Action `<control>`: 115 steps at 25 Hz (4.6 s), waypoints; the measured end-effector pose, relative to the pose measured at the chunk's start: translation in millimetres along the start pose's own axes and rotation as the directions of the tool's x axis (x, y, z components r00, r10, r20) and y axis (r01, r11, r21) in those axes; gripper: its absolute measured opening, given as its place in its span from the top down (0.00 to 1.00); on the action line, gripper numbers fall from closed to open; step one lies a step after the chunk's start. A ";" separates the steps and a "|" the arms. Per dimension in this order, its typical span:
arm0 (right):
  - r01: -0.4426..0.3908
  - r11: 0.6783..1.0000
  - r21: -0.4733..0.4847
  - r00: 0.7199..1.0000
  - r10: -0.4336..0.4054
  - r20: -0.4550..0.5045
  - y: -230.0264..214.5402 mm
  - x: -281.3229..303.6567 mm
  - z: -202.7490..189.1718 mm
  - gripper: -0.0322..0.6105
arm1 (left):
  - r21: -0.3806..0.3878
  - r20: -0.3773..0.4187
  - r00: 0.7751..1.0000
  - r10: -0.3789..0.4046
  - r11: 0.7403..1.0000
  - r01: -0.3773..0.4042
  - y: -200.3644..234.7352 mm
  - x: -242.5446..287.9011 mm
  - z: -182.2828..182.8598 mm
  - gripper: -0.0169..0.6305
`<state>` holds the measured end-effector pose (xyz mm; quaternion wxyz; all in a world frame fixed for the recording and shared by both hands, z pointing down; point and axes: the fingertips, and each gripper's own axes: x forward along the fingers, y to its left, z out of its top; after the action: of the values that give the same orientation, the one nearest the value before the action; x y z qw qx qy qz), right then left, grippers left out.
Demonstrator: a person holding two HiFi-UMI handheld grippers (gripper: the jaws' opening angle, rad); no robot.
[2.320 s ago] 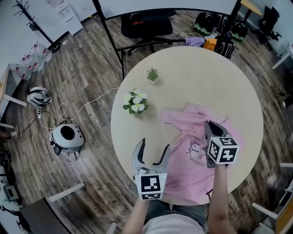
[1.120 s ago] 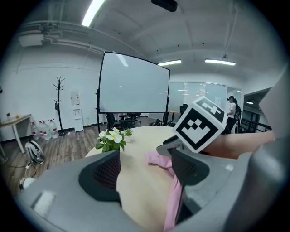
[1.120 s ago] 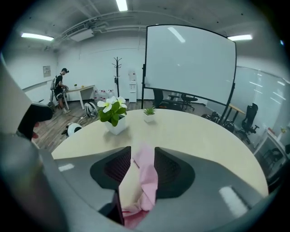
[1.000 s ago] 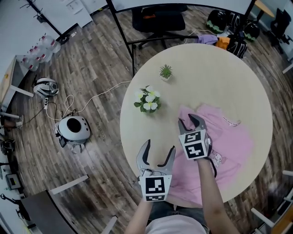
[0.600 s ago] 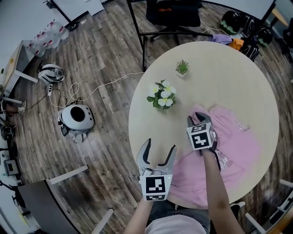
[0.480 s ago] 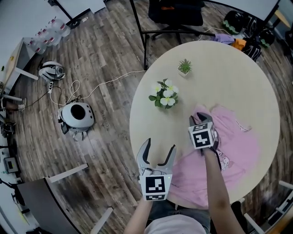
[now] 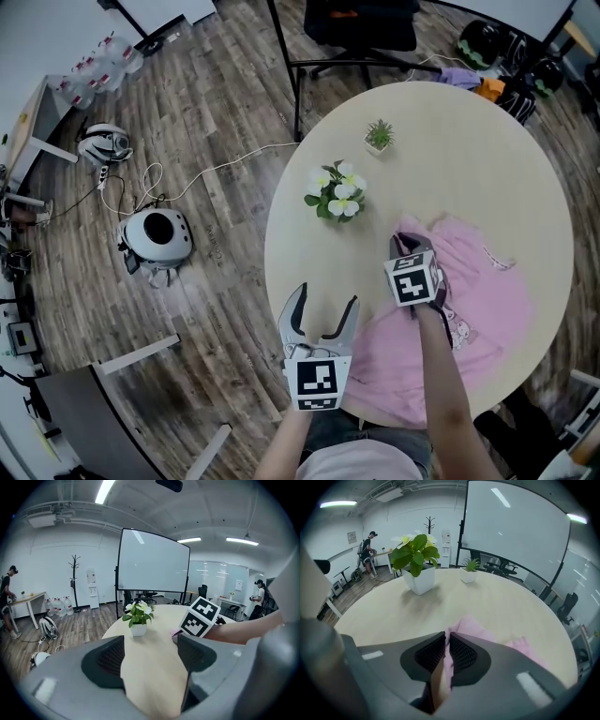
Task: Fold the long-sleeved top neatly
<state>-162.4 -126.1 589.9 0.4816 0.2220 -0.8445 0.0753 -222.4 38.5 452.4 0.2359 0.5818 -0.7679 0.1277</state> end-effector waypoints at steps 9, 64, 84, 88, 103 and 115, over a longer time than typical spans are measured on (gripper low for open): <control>0.056 0.997 0.059 0.987 -0.064 0.148 -21.0 -57.0 19.7 0.86 | 0.036 0.041 0.998 -0.049 0.998 0.048 -24.4 6.5 19.2 0.43; 0.566 0.477 0.672 0.765 -0.607 -0.214 -102.7 -286.2 -350.7 0.74 | 0.348 -0.049 0.878 -0.476 0.816 0.462 -188.8 -6.4 8.4 0.43; 0.449 0.581 0.679 0.836 -0.541 -0.090 28.6 -317.9 -367.5 0.75 | 0.340 -0.064 0.943 -0.326 0.881 0.328 -112.8 -89.9 -63.8 0.43; 0.422 0.599 0.681 0.854 -0.514 -0.077 56.5 -314.1 -374.0 0.74 | 0.339 -0.091 0.946 -0.310 0.884 0.322 -100.1 -107.0 -88.1 0.43; 0.322 0.656 0.682 0.915 -0.400 -0.046 126.0 -286.6 -388.9 0.72 | 0.332 -0.212 0.933 -0.290 0.877 0.348 -76.6 -145.1 -167.4 0.43; 0.264 0.661 0.703 0.947 -0.317 -0.058 142.4 -258.1 -393.1 0.72 | 0.320 -0.366 0.887 -0.280 0.857 0.403 -70.9 -142.3 -218.4 0.50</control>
<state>193.5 212.7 590.0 0.3368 0.5223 -0.7218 0.3046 -78.0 239.3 561.1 0.2515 0.7180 -0.5641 0.3209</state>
